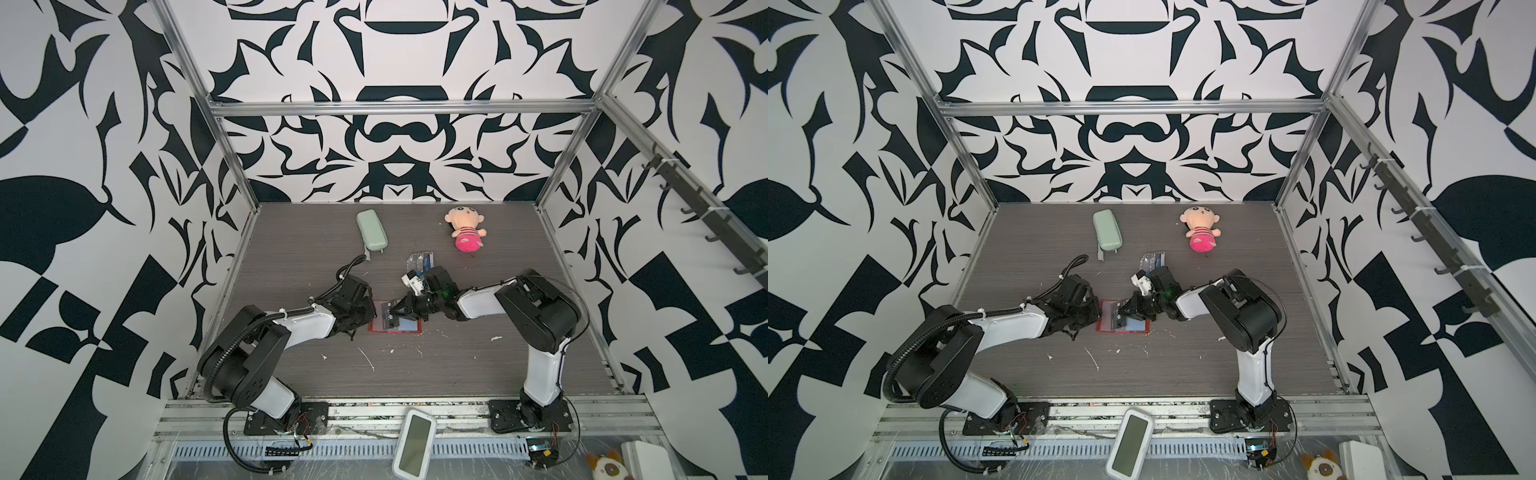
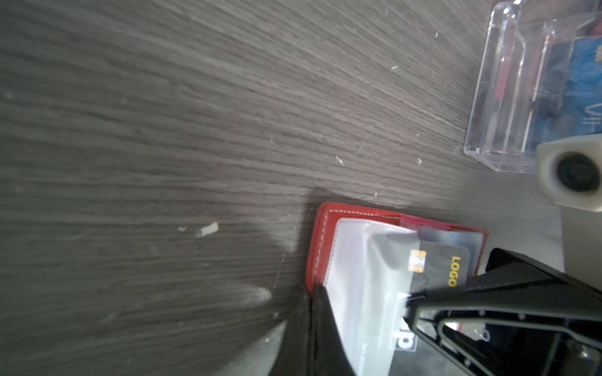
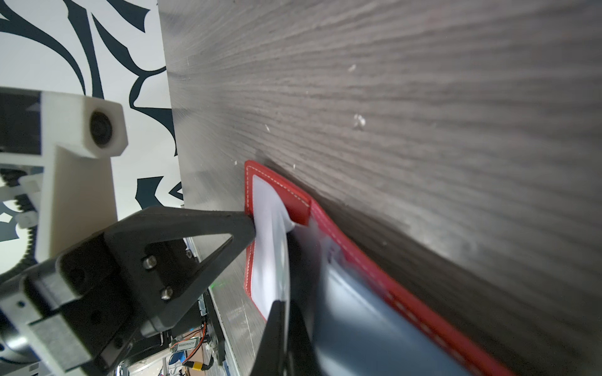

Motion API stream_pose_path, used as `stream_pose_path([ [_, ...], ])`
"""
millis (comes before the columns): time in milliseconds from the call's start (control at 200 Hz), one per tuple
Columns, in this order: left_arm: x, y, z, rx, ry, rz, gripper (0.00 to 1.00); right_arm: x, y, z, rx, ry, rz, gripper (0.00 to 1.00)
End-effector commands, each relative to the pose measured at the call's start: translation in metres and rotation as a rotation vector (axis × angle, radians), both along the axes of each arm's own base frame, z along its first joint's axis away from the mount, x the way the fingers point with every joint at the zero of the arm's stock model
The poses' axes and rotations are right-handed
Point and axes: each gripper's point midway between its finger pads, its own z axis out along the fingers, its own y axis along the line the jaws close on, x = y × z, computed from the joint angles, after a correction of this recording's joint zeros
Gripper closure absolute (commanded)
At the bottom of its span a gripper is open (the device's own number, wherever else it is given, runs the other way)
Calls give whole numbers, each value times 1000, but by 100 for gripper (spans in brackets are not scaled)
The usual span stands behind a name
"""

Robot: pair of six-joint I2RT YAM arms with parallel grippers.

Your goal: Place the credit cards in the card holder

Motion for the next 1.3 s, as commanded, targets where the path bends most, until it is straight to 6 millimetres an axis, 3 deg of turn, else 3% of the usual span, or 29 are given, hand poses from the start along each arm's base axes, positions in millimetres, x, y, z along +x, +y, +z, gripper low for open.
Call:
stream_pose_path([
  [0, -54, 38, -51, 164, 218, 15, 100, -3, -3, 0, -53, -31, -20, 89],
  [130, -56, 40, -48, 156, 215, 26, 100, -2, -15, 7, -168, -98, -22, 73],
  [270, -58, 40, -47, 145, 213, 27, 100, -3, -24, 19, -280, -171, -5, 63],
  [415, -58, 38, -45, 133, 208, 26, 100, -2, -32, 27, -392, -220, 1, 62],
  [635, -57, 36, -44, 124, 206, 17, 100, -4, -39, 23, -536, -256, 14, 62],
  [860, -58, 36, -46, 126, 211, 14, 100, 0, -48, 17, -652, -277, -5, 70],
  [1075, -57, 35, -45, 125, 208, 13, 100, 2, -52, 9, -763, -282, 7, 95],
  [1295, -57, 35, -45, 125, 208, 7, 100, 0, -46, -3, -829, -265, 60, 100],
])
